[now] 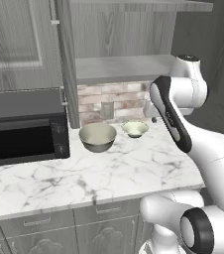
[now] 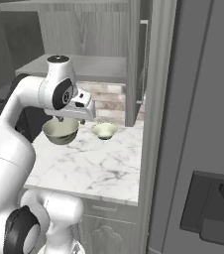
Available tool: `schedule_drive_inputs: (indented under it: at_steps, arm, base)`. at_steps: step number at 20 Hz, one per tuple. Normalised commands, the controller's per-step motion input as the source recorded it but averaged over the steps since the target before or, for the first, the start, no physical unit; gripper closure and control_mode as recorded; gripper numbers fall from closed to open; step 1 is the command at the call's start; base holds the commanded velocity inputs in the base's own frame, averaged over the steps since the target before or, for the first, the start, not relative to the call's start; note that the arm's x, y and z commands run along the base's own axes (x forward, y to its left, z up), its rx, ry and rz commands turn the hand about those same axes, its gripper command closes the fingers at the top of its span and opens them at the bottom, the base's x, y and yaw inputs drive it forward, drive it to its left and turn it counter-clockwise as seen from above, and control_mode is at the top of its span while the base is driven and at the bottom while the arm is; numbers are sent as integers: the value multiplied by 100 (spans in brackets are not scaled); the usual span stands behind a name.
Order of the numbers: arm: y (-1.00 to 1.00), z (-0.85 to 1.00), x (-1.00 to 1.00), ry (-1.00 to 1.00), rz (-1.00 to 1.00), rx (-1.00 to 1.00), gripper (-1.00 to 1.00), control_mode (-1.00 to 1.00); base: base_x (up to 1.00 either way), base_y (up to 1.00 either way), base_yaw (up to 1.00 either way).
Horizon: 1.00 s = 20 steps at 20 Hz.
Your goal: Pick up the bowls on the counter and stack them on top of one another in the open cabinet. Place the smaller bowl on top of the larger bowl.
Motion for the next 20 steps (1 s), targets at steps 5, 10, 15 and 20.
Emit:
schedule_drive_inputs:
  at_steps: [5,10,15,20]
  arm:
    - [0,-6,3,-6,0,0,-100,-100]
    - [0,-29,28,-1,0,0,-100,-100]
    - [0,-35,41,0,-1,0,-100,-100]
    - [0,-31,54,0,-2,0,-100,-100]
  base:
    - [0,0,0]
    - [0,0,0]
    - [0,0,0]
    - [0,0,0]
